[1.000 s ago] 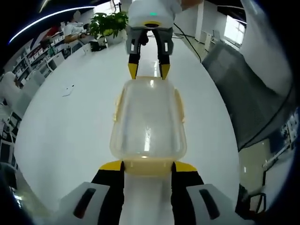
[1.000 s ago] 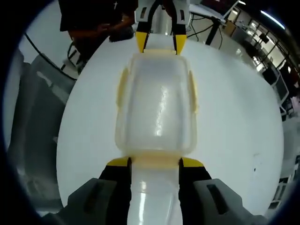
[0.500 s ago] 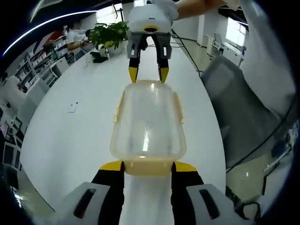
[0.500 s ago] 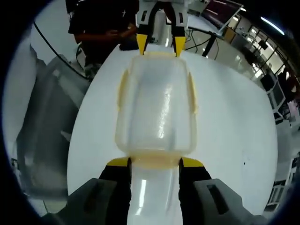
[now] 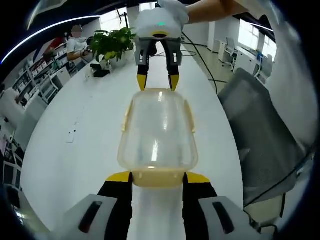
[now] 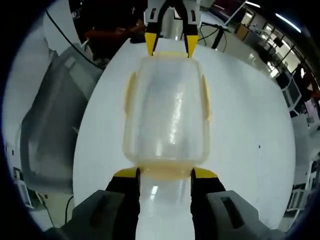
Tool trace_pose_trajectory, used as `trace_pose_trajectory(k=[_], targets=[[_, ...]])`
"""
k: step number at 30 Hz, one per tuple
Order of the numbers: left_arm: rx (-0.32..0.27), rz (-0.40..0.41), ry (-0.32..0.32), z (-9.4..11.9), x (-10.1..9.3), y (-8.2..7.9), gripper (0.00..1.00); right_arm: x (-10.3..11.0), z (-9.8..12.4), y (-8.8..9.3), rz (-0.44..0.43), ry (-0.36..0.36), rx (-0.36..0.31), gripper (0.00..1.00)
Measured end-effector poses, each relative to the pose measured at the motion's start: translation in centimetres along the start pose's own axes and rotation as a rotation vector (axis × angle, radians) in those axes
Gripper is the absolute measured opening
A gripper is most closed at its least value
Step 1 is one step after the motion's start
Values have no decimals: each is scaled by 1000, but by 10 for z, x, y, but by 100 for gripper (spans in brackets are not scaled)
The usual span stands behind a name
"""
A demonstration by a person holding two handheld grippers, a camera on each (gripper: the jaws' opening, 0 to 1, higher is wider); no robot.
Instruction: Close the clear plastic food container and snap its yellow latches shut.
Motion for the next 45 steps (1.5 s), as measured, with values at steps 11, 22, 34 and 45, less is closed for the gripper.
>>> trace_pose_trajectory(k=[11, 22, 34, 45], targets=[[-8, -23, 30, -42, -1, -31, 33, 19, 4, 47, -46, -7, 9, 35], [0, -17, 40, -73, 8, -39, 33, 25, 7, 70, -52, -26, 27, 35], [64, -23, 52, -94, 12, -34, 33, 25, -7, 79, -61, -59, 63, 36], [70, -29, 57, -99, 14, -34, 33, 22, -6, 83, -64, -59, 76, 36]])
Point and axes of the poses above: the point that each gripper's makers call its tool centre point, and the gripper's own axes: z roughly backward along the fingers, x roughly to its left, y roughly out of its underside, the point moved 8 cm from there along z, roughly backward along the fingers, and after that the axes turned 10 degrees about z, right-handed, at the moved point
